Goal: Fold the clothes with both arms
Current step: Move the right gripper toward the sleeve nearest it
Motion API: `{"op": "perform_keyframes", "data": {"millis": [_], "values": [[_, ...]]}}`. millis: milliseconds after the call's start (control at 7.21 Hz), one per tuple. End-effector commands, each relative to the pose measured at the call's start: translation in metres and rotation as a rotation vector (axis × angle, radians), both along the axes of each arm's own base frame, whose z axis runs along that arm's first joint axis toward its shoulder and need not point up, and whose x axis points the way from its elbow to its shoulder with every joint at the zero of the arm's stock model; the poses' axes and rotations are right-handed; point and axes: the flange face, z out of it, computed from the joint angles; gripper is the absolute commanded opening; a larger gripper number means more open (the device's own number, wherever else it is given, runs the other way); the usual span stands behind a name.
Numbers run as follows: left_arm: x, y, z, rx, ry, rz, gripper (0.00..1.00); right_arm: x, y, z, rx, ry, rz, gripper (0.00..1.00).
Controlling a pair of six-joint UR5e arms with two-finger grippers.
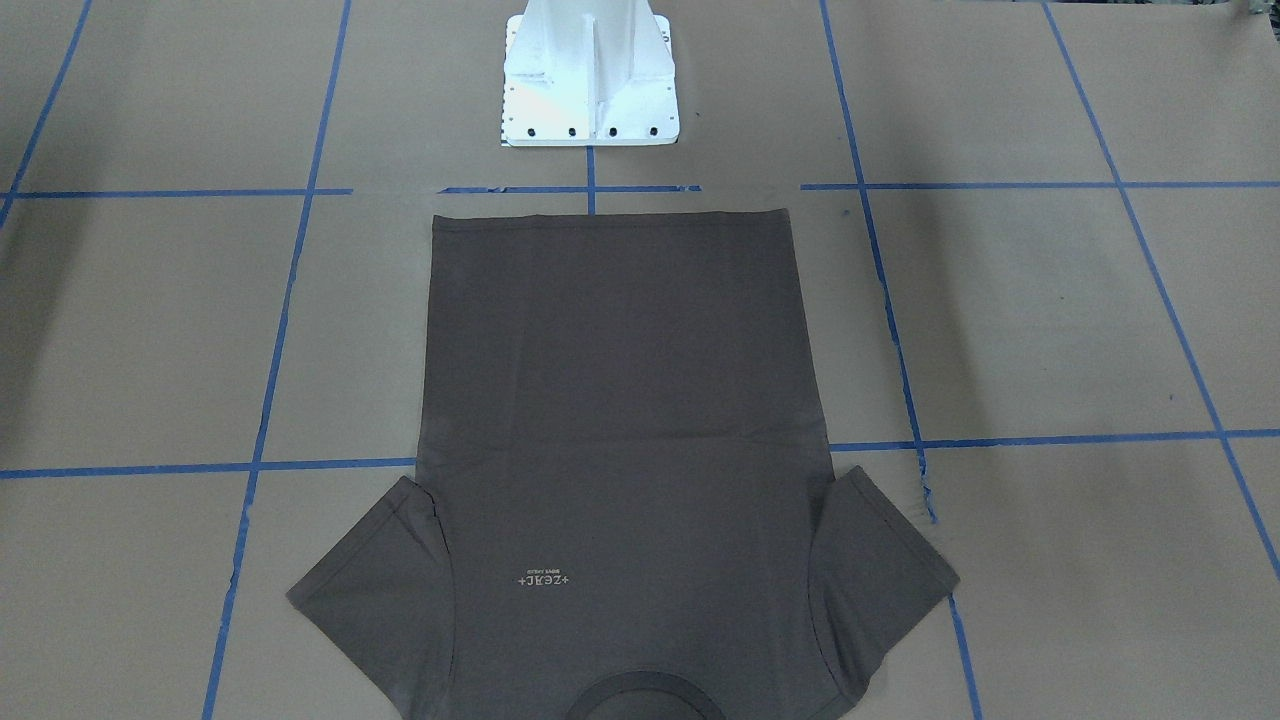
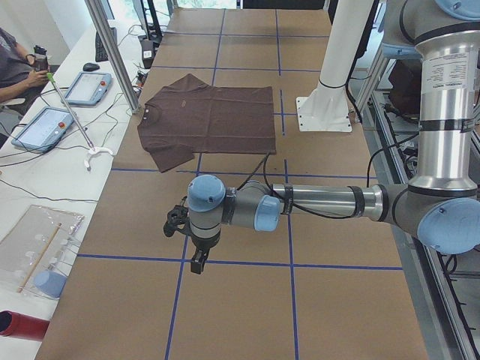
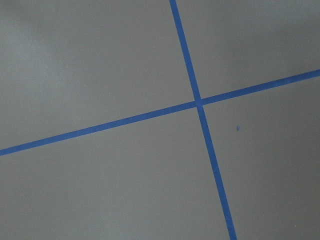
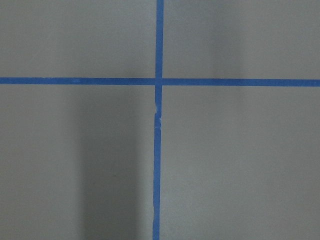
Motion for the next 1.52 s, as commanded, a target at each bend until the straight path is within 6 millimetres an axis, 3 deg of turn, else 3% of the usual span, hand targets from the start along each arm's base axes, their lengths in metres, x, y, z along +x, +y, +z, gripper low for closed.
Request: {"op": "perform_keyframes", "data": {"millis": [0, 139, 277, 416, 555, 693, 832, 970, 1109, 1248, 1386], "values": [[0.000, -0.002, -0.006, 0.009, 0.000, -0.003, 1.00, -0.004, -0.018, -0.021, 0.038, -0.012, -0.007, 1.00], [0.000, -0.010, -0.017, 0.032, 0.000, -0.002, 1.00, -0.020, -0.026, -0.030, 0.060, -0.025, -0.037, 1.00], [0.001, -0.025, -0.038, 0.079, 0.008, -0.001, 1.00, -0.037, -0.045, -0.054, 0.121, -0.035, -0.064, 1.00], [0.002, -0.041, -0.069, 0.158, 0.013, 0.008, 1.00, -0.067, -0.072, -0.096, 0.225, -0.075, -0.110, 1.00], [0.004, -0.053, -0.086, 0.265, 0.014, 0.009, 1.00, -0.094, -0.081, -0.097, 0.222, -0.078, -0.151, 1.00], [0.005, -0.051, -0.092, 0.311, 0.019, 0.008, 1.00, -0.106, -0.091, -0.112, 0.200, -0.090, -0.128, 1.00], [0.010, -0.055, -0.090, 0.250, 0.055, -0.045, 1.00, -0.146, -0.112, -0.143, 0.225, -0.093, -0.116, 1.00], [0.029, -0.071, -0.113, 0.263, 0.069, -0.041, 1.00, -0.177, -0.127, -0.167, 0.156, -0.100, -0.047, 1.00], [0.033, -0.088, -0.128, 0.295, 0.074, -0.029, 1.00, -0.232, -0.157, -0.205, 0.130, -0.119, -0.031, 1.00], [0.033, -0.091, -0.132, 0.303, 0.071, -0.030, 1.00, -0.284, -0.187, -0.240, 0.122, -0.113, -0.028, 1.00], [0.034, -0.091, -0.137, 0.305, 0.073, -0.031, 1.00, -0.321, -0.220, -0.248, 0.158, -0.054, 0.017, 1.00]]}}
